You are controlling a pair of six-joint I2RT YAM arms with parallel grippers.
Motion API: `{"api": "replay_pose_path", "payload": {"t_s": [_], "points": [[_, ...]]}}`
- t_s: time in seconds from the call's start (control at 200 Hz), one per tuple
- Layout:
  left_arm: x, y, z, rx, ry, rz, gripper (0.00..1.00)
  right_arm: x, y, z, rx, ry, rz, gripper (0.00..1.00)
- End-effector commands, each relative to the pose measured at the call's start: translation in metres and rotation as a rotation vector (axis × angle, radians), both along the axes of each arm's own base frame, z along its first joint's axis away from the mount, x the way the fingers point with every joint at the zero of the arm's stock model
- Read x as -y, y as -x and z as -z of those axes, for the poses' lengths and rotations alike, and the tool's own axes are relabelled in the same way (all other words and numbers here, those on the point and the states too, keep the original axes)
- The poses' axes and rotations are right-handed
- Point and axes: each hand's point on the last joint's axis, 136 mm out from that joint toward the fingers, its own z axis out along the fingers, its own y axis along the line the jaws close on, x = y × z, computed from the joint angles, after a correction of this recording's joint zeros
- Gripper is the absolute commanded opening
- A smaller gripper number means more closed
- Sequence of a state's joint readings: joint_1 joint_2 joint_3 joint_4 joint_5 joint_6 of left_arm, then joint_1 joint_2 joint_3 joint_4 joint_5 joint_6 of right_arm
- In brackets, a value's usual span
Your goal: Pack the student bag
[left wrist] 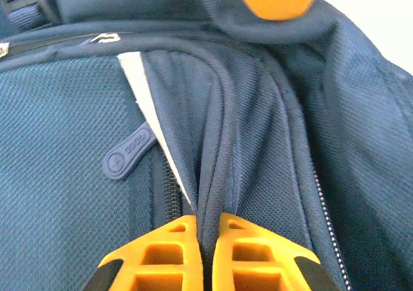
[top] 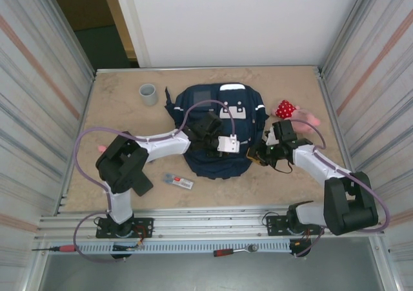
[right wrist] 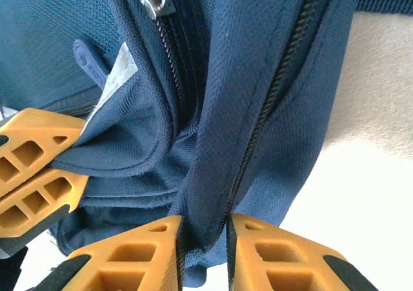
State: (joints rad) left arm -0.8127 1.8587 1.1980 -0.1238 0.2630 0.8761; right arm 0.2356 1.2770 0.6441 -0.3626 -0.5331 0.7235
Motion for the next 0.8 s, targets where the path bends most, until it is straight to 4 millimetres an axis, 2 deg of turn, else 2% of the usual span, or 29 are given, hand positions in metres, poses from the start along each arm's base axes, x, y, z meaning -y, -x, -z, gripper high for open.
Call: {"api": "replay_pose_path", "payload": {"t_s": [0.0, 0.08, 0.2, 0.306, 0.451, 0.521, 0.616, 0.686, 0.797], "points": [[-0.007, -0.026, -0.060, 0.051, 0.141, -0.115, 0.00, -0.003, 0.002, -0.018, 0.039, -0.047, -0.006, 0.40], [-0.013, -0.027, -0.089, 0.025, 0.213, -0.161, 0.00, -0.002, 0.002, -0.032, 0.068, -0.063, 0.003, 0.52], [-0.017, -0.031, -0.120, 0.036, 0.278, -0.216, 0.00, -0.012, 0.003, -0.054, 0.104, -0.139, 0.009, 0.61], [-0.018, -0.036, -0.144, 0.034, 0.324, -0.256, 0.00, -0.015, 0.007, -0.061, 0.113, -0.139, 0.044, 0.68], [-0.016, -0.036, -0.180, 0.043, 0.399, -0.265, 0.00, -0.019, 0.005, -0.065, 0.159, -0.139, 0.070, 0.70], [-0.016, -0.034, -0.195, 0.042, 0.433, -0.266, 0.00, -0.022, 0.002, -0.060, 0.155, -0.150, 0.077, 0.69], [-0.017, -0.033, -0.212, 0.039, 0.472, -0.272, 0.00, -0.022, 0.001, -0.041, 0.118, -0.127, 0.093, 0.63], [-0.019, -0.033, -0.228, 0.041, 0.511, -0.282, 0.00, -0.015, 0.004, -0.025, 0.089, -0.072, 0.117, 0.57], [-0.025, -0.038, -0.252, 0.040, 0.577, -0.301, 0.00, -0.009, 0.008, -0.009, 0.076, -0.026, 0.133, 0.56]]}}
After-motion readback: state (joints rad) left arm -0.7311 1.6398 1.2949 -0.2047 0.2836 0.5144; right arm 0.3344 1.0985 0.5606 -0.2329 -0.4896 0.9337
